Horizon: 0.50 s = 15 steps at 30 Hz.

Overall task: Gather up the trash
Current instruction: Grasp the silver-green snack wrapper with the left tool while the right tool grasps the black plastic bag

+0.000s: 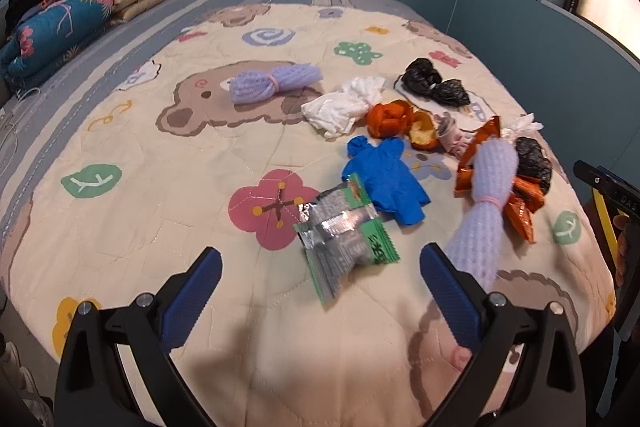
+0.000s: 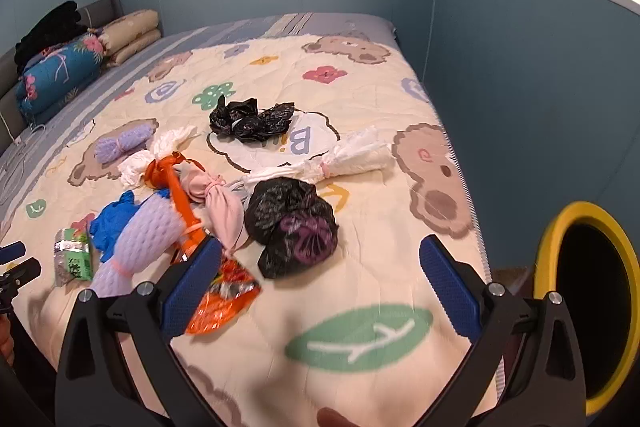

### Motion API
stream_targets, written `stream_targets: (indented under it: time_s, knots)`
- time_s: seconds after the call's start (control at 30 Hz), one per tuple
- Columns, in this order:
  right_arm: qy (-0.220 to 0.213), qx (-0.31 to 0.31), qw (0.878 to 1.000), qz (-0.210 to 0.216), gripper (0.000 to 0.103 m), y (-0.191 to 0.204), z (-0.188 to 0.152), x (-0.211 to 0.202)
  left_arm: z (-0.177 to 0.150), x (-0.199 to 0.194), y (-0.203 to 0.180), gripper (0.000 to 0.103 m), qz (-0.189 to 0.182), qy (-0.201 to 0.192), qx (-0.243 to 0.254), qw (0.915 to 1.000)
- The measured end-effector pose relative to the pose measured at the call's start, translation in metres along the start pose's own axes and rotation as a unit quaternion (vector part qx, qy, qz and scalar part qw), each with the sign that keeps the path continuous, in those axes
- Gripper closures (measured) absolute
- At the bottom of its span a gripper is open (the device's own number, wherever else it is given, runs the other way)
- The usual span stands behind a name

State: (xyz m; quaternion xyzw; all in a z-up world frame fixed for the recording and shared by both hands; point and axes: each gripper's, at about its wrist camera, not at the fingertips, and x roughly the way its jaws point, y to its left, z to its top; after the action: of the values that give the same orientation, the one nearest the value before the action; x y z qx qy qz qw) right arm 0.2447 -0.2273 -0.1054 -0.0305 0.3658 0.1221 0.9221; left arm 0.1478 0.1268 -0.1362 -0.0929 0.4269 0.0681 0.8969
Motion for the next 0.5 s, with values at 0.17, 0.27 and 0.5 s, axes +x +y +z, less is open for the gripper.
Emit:
stream_targets:
  time_s: [0.17, 0.27, 0.5]
  knots:
    - [0.030, -0.009, 0.999, 0.017, 0.008, 0.005, 0.014, 0.032, 0.010, 0.028, 0.004, 0.007, -0.008, 0.035, -0.015, 0.9993]
    - [0.052, -0.012, 0.998, 0.015, 0.008, 0.008, 0.018, 0.054, 0.017, 0.040, 0.007, 0.007, -0.004, 0.042, -0.019, 0.9989]
    - [0.084, -0.008, 0.996, 0.015, 0.008, 0.012, 0.015, 0.085, 0.020, 0.060, 0.006, 0.019, -0.014, 0.054, -0.018, 0.9982]
